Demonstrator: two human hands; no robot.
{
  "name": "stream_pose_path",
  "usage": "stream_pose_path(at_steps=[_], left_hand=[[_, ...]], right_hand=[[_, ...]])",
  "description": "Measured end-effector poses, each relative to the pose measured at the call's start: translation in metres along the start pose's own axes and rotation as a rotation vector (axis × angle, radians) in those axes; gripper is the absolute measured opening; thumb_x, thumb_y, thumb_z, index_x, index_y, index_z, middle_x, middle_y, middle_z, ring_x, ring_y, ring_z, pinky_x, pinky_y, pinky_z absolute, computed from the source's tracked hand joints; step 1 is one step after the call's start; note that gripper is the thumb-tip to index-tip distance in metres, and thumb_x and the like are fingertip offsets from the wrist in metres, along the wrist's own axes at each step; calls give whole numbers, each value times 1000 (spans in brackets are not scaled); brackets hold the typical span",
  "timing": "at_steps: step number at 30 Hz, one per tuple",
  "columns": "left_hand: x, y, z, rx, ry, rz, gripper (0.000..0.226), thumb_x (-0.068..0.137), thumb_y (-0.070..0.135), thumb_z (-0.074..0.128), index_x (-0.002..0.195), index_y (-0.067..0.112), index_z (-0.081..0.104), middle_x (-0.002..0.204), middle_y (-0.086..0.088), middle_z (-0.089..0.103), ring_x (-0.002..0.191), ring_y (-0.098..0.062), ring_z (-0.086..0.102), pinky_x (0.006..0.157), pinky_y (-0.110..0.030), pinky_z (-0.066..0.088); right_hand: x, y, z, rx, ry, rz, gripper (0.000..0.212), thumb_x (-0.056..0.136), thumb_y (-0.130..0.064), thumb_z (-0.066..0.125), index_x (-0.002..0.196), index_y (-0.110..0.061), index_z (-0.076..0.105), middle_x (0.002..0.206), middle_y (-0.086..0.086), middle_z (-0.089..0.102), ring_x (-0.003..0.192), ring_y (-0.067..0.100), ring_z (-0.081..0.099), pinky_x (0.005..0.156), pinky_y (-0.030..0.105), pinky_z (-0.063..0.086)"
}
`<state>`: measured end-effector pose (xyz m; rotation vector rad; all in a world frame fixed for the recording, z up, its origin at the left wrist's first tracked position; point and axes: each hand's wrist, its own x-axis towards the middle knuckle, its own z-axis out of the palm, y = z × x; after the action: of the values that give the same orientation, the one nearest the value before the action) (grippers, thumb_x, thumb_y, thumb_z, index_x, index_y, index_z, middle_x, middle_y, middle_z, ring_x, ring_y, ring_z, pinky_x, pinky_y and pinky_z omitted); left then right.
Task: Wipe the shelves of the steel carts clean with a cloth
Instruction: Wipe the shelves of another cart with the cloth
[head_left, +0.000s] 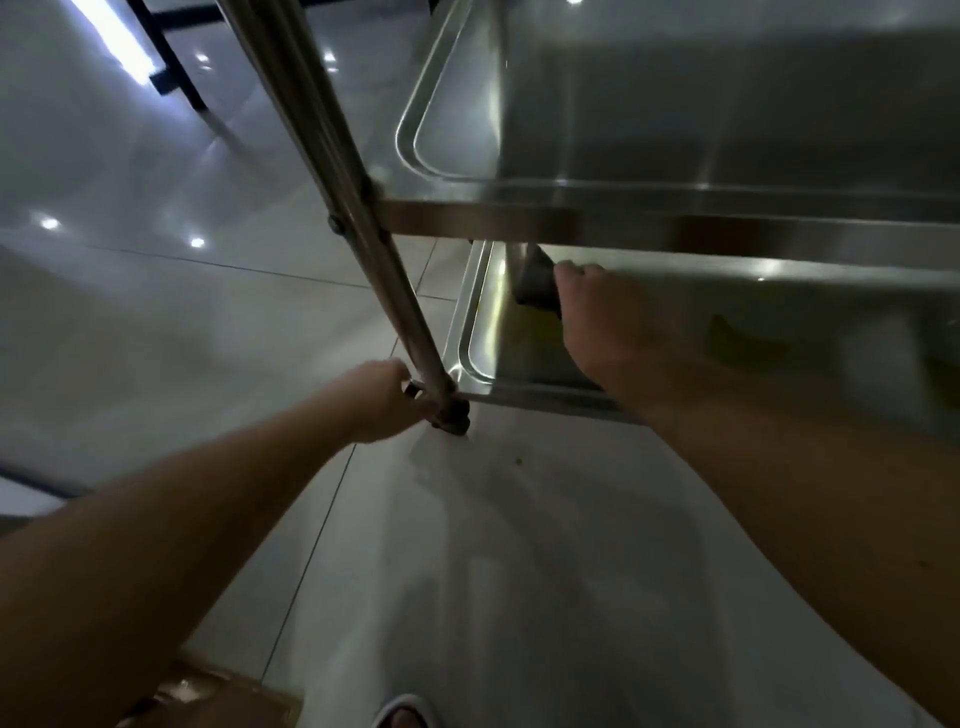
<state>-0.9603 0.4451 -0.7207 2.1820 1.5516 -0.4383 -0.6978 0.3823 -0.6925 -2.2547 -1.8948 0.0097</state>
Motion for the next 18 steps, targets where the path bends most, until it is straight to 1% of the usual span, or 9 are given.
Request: stream_pose_path(at_steps=[2, 3, 6, 8, 10, 11, 13, 15, 18], left_hand=[[4, -3, -1, -258, 111, 2, 73, 90, 58, 74, 148, 21, 52, 141, -3, 60, 123, -23, 60, 95, -37, 53], [5, -1, 0, -397, 176, 24, 73, 88, 56, 77, 148, 24, 51, 141, 1, 59, 125, -21, 59, 94, -36, 52], [6, 14, 1, -719, 337, 123, 61, 86, 53, 79, 136, 26, 58, 120, 12, 68, 109, -8, 66, 88, -29, 57], [7, 25, 1, -945, 372, 223, 41, 82, 52, 79, 113, 29, 67, 98, 12, 72, 94, -4, 70, 78, -23, 60], [10, 29, 0, -1066, 409, 266, 13, 82, 47, 76, 88, 36, 71, 86, 12, 72, 85, -2, 70, 78, -26, 57], [12, 29, 2, -1074, 437, 264, 8, 86, 41, 75, 82, 35, 71, 83, 9, 72, 84, -4, 71, 80, -29, 55], [17, 29, 8, -1065, 487, 249, 10, 92, 31, 72, 84, 26, 69, 80, 7, 72, 83, -6, 71, 81, -29, 54], [20, 31, 16, -1124, 505, 225, 11, 95, 25, 70, 86, 20, 67, 77, 6, 70, 80, -8, 71, 75, -24, 56], [25, 35, 25, -1223, 565, 171, 13, 94, 18, 69, 83, 16, 63, 73, 2, 66, 72, -12, 67, 69, -20, 56]], right_hand=[[9, -16, 11, 32, 22, -23, 21, 101, -9, 49, 121, -9, 56, 110, 16, 66, 97, 39, 66, 80, 51, 57], [13, -25, 17, 50, 25, -46, 22, 102, -9, 47, 122, -9, 56, 113, 16, 66, 100, 39, 66, 83, 51, 56], [11, -49, 43, 101, -35, -111, 23, 101, -14, 53, 124, -15, 59, 117, 10, 66, 107, 33, 64, 87, 44, 53], [-3, -57, 68, 207, -266, -174, 42, 99, -22, 60, 141, -23, 53, 139, 5, 58, 130, 29, 53, 104, 43, 44], [-12, -57, 85, 316, -543, -215, 67, 102, -32, 55, 162, -24, 26, 168, 1, 28, 156, 23, 21, 125, 42, 17], [-12, -55, 92, 344, -592, -234, 67, 105, -33, 48, 164, -22, 20, 172, 0, 17, 159, 20, 11, 127, 41, 7], [-3, -53, 101, 350, -549, -265, 55, 108, -26, 36, 162, -14, 28, 170, 7, 23, 158, 26, 16, 129, 46, 13], [5, -56, 104, 428, -467, -169, 54, 110, -32, 25, 160, -14, 33, 167, 8, 31, 155, 30, 24, 126, 51, 22], [11, -65, 113, 371, -469, -147, 60, 107, -41, 10, 165, -25, 17, 173, -3, 12, 159, 24, 7, 129, 48, 6]])
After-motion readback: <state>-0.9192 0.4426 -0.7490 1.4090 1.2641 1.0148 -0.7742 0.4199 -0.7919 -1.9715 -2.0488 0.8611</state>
